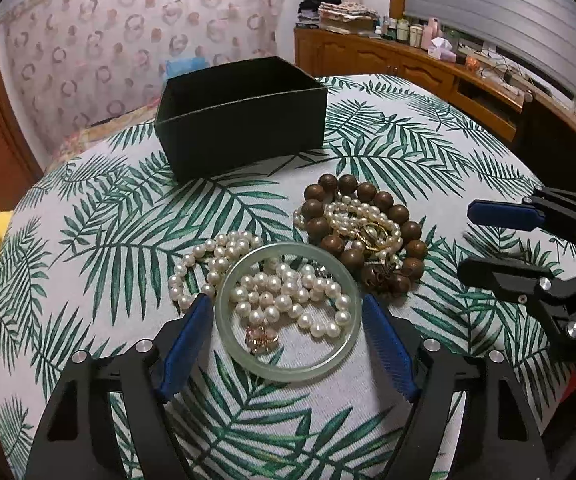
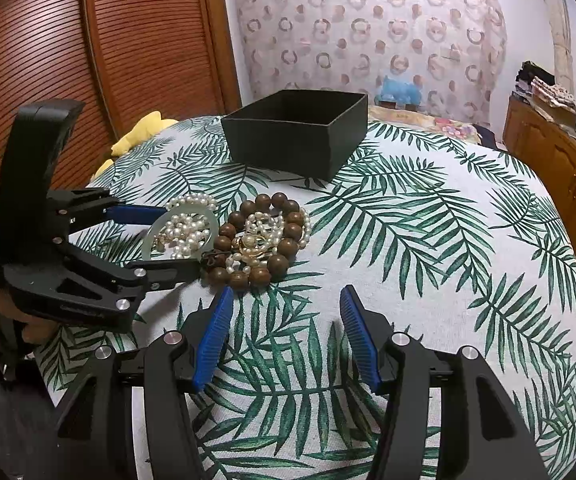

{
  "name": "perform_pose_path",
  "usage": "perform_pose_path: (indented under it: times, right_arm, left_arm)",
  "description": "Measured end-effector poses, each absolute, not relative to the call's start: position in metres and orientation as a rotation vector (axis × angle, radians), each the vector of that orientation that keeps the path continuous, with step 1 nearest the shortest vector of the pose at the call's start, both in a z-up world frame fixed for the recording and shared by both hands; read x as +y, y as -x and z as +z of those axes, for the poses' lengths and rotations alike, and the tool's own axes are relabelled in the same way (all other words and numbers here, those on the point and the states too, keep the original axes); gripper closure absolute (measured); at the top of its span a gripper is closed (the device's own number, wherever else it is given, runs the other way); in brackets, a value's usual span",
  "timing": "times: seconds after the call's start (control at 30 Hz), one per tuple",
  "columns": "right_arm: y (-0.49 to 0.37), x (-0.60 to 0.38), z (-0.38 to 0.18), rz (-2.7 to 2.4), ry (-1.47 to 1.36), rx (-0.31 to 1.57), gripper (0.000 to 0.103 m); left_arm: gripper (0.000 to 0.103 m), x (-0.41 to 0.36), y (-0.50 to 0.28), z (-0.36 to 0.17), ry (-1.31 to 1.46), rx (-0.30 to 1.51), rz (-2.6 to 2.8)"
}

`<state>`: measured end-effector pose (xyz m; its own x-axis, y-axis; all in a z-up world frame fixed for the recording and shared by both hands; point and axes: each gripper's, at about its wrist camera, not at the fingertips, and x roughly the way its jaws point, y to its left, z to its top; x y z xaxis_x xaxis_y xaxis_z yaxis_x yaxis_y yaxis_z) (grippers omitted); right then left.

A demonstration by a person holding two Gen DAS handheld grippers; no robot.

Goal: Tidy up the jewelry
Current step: 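Move the left gripper back over the jewelry pile, then grasp the brown wooden bead bracelet with the right gripper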

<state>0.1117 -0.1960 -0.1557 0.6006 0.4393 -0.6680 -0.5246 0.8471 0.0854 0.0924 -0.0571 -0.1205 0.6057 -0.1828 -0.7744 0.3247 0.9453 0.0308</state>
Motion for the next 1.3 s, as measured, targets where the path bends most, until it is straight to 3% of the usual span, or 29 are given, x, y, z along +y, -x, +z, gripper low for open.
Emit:
perform_pose_path:
  times: [0.1, 0.63, 0.73, 0.87, 1.1, 1.3]
  right_arm:
    - [-0.111, -0.196, -0.156, 0.561, 0.123, 0.734, 0.045]
    - [-0.116, -0.189, -0.157, 0.545, 0.150, 0.752, 0.045]
    - [-0.122, -0.186, -0.154, 0.555, 0.158, 0.758, 0.057]
    - [-0.135, -0.175, -0.145, 0.560, 0.200, 0.745, 0.061]
    - [-0.171, -0.169, -0.146, 0.560, 0.209, 0.793, 0.077]
    - [-0.185, -0.162, -0.154, 0.566, 0.202, 0.831, 0.079]
  left_arm:
    - [0.034, -0.057, -0.094, -0.120, -0.176, 0.861, -0.302]
    - [0.034, -0.032, -0.048, -0.086, -0.100, 0.719, -0.298]
    - [0.034, -0.026, -0.045, -0.086, -0.081, 0.711, -0.296]
    - [0.034, -0.021, -0.043, -0.086, -0.065, 0.705, -0.291]
    - [0.034, -0.017, -0.039, -0.084, -0.053, 0.688, -0.289]
    - [0.034, -0.014, -0.040, -0.086, -0.044, 0.690, -0.285]
